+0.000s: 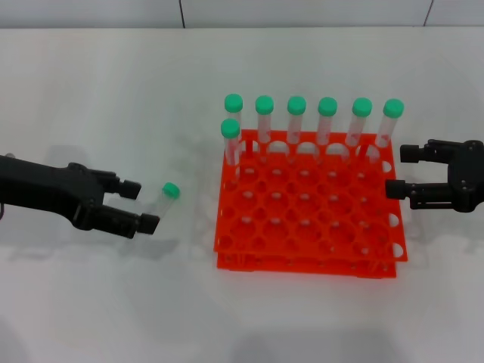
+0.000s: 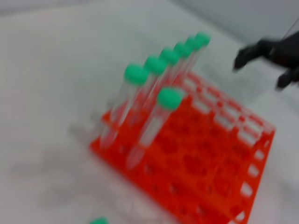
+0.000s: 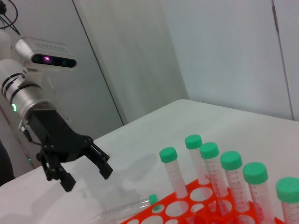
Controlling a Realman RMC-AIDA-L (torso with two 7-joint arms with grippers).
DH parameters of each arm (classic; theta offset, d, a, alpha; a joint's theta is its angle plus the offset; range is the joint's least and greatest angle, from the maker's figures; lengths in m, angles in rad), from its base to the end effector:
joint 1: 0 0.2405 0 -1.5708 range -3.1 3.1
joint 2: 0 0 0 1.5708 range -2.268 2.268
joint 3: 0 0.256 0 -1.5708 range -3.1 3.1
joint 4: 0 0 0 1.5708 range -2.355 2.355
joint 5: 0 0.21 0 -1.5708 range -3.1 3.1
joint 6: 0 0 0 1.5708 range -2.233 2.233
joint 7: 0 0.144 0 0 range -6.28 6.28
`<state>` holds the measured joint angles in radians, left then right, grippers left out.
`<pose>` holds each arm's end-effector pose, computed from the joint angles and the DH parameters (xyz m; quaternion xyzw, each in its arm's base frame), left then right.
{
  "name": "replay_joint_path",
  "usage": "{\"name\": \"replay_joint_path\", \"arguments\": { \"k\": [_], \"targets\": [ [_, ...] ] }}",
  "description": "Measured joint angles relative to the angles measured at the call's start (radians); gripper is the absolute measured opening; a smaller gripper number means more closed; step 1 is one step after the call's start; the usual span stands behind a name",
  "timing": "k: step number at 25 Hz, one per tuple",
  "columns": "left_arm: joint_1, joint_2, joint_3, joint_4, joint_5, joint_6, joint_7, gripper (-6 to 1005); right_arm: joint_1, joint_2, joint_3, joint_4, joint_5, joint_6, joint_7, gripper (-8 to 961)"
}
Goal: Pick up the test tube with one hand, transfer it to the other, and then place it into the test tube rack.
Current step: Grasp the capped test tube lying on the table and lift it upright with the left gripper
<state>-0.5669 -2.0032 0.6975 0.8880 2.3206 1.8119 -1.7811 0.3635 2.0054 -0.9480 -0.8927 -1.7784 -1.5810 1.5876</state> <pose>-0.2666 0.3206 0.0491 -0.9481 -0.3067 -0.0787 0.0289 0.2647 0.3136 0.0402 -0.9354 0.2327 0.2333 0.1280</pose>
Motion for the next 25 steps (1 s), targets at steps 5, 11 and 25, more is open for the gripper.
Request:
{"name": "replay_joint_path", "arguments": {
  "k": [5,11,25],
  "targets": [
    [-0.064,0.008,0.000,0.008,0.137,-0.013,-0.069,883,0.000,0.002,0.000,-0.001,0.008,-0.006,0.000,826],
    [-0.112,0.010,0.003,0.008,0.235,-0.042,-0.127,882,0.000,0.004,-0.005,-0.002,0.026,-0.007,0.000,826],
    [-0.153,-0.020,0.087,-0.001,0.304,-0.062,-0.219,879,-0.002,0.004,0.000,0.005,0.052,-0.008,0.000,827]
  ]
}}
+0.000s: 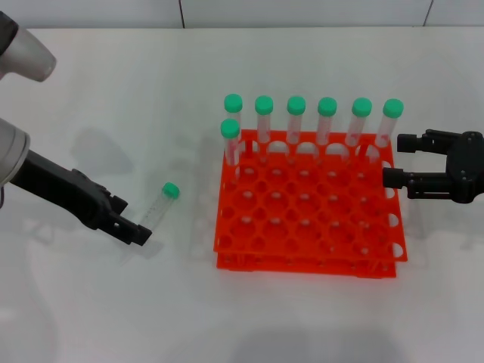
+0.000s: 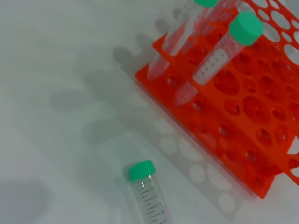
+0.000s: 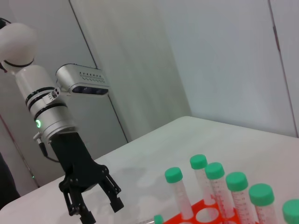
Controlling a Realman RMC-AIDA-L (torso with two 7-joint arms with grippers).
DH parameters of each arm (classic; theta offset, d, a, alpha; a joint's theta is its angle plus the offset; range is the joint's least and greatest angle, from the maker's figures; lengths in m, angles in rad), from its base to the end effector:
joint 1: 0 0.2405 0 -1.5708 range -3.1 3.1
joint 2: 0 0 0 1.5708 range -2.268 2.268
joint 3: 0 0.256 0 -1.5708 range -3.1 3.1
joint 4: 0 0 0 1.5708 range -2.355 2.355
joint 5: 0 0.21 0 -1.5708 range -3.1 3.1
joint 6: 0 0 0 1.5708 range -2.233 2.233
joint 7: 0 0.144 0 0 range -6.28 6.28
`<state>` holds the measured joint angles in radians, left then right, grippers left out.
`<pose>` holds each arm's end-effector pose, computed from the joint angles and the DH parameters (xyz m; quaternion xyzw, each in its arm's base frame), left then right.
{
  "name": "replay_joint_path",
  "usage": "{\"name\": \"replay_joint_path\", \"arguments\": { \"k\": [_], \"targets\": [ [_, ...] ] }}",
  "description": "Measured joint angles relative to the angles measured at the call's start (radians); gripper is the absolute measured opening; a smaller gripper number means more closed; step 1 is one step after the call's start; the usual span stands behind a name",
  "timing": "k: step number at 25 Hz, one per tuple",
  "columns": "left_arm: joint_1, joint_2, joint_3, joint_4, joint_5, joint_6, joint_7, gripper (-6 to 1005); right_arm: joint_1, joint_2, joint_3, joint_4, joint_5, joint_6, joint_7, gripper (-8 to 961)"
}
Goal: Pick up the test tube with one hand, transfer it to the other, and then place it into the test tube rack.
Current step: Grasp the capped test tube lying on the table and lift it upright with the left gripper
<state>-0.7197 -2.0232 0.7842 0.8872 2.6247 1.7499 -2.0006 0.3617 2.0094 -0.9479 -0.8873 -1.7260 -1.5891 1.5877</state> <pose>-0.2524 0.3483 0.0329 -0.9310 -0.3522 0.0917 0.0281 0.2588 0.3141 0.0417 -0.9285 0.2316 0.2606 0.1280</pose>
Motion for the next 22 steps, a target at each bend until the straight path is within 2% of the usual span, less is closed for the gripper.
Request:
{"name": "replay_joint_path", "arguments": {
  "k": [22],
  "targets": [
    [-0.001,-0.001,0.016,-0.062,0.055,-0.046,-0.007,875,-0.003,0.000,0.000,-0.001,0.003,0.000,0.000,826]
  ]
}}
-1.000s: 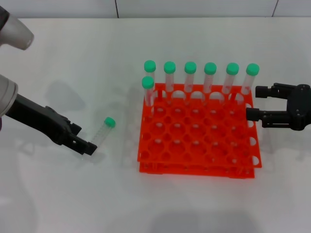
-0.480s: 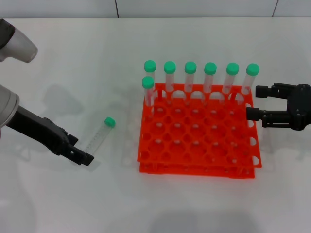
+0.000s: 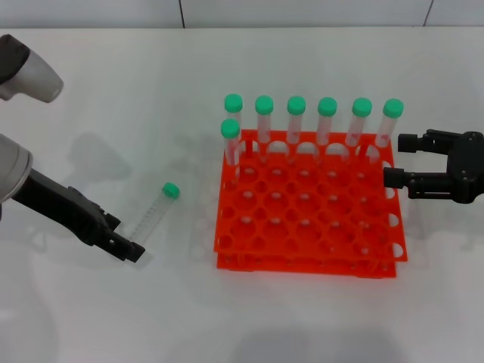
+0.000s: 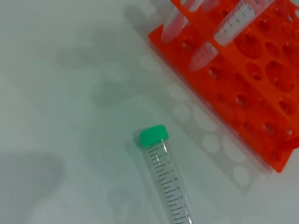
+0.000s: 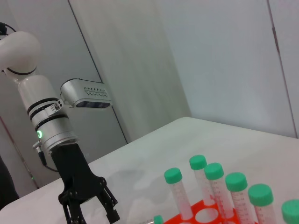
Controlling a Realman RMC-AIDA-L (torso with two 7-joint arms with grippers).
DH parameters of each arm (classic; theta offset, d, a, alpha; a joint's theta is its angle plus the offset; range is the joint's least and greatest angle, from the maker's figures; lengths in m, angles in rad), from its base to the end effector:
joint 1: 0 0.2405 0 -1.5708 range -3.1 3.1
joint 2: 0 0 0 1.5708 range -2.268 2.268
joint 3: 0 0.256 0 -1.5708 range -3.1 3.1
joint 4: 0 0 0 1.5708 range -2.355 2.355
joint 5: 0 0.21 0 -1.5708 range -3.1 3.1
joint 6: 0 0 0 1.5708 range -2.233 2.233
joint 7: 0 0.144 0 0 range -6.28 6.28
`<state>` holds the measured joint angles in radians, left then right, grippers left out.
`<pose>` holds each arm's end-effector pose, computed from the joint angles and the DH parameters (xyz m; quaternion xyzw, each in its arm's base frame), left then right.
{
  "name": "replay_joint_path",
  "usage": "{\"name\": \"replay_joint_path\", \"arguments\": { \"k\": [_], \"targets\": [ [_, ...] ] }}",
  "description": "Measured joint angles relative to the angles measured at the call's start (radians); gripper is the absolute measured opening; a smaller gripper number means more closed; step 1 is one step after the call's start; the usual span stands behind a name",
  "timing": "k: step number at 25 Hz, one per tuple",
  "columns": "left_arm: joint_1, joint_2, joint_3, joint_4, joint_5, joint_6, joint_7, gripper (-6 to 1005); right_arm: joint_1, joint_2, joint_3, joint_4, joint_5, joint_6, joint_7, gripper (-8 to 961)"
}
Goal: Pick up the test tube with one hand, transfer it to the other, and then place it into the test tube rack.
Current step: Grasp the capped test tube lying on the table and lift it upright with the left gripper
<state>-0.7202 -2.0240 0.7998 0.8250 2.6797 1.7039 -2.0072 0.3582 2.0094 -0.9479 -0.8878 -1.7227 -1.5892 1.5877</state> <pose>-0.2667 0.3440 0.0231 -0.9213 -0.3685 0.1220 0.0244 0.2595 0.3134 0.0421 -0.9277 0.2327 0.2619 0.1289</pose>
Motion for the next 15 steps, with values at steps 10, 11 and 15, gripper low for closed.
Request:
{"name": "replay_joint_path", "arguments": {
  "k": [10,11,15],
  "targets": [
    [-0.001,0.001,0.001,-0.007,0.001,-0.010,0.000,858,-0.003,0.000,-0.006,0.000,0.012,-0.001,0.000,827],
    [-0.002,0.000,0.001,-0.011,0.001,-0.010,0.000,856,-0.003,0.000,-0.006,-0.001,0.012,-0.001,0.000,827],
    [-0.003,0.001,0.001,-0.014,0.001,-0.016,0.000,848,-0.004,0.000,-0.007,-0.002,0.012,-0.002,0.000,826]
  ]
}}
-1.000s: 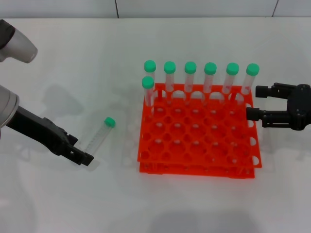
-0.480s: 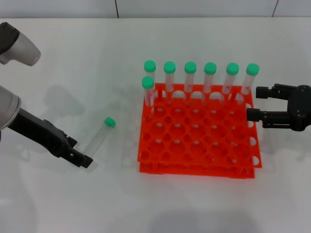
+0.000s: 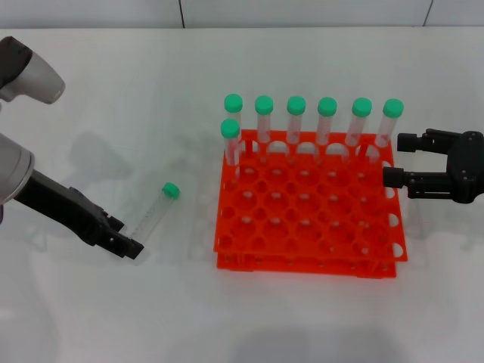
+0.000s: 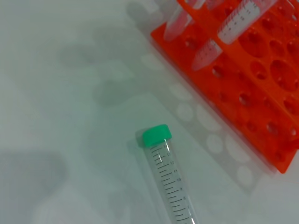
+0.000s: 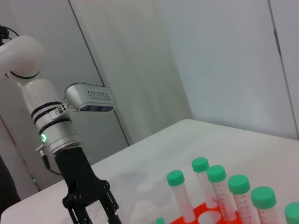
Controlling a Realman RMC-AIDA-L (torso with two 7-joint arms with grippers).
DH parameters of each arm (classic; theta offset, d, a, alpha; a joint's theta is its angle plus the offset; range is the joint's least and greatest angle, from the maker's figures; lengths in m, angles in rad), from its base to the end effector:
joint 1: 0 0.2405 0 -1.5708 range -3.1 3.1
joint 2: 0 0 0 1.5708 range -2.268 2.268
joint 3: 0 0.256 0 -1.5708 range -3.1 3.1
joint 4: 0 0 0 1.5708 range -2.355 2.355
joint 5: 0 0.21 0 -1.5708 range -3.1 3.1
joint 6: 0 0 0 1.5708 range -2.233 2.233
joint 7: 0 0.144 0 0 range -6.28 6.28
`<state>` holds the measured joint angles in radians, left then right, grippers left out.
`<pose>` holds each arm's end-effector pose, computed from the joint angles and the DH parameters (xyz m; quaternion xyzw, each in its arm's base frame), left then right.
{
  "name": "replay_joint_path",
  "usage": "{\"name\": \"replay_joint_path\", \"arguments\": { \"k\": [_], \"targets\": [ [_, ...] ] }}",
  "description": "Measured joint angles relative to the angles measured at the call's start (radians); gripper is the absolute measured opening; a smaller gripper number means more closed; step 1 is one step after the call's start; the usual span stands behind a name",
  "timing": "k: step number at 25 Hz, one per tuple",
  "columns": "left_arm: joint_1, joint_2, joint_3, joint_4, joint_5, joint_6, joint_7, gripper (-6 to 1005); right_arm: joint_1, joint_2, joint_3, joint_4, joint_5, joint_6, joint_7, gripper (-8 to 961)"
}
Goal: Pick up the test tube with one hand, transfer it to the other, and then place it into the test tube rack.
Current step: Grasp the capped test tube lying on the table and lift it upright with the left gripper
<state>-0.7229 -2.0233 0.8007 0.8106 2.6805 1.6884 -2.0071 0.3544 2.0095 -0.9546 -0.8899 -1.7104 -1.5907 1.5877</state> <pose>-0.2680 0.3449 0.0211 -0.9206 -0.3698 0.1223 0.0264 0.2585 0.3126 0.0420 -0.9270 0.2317 0.2659 0.1277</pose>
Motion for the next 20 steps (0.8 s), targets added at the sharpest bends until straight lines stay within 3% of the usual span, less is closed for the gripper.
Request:
{"name": "replay_joint_path", "arguments": {
  "k": [5,20],
  "targets": [
    [0.000,0.000,0.001,-0.001,0.000,-0.012,0.000,676,0.002,0.000,-0.001,0.002,0.000,0.000,-0.002,826],
    [-0.013,0.001,0.014,-0.039,-0.001,-0.050,-0.001,577,0.001,0.000,0.006,0.007,0.000,0.000,-0.010,827]
  ]
}}
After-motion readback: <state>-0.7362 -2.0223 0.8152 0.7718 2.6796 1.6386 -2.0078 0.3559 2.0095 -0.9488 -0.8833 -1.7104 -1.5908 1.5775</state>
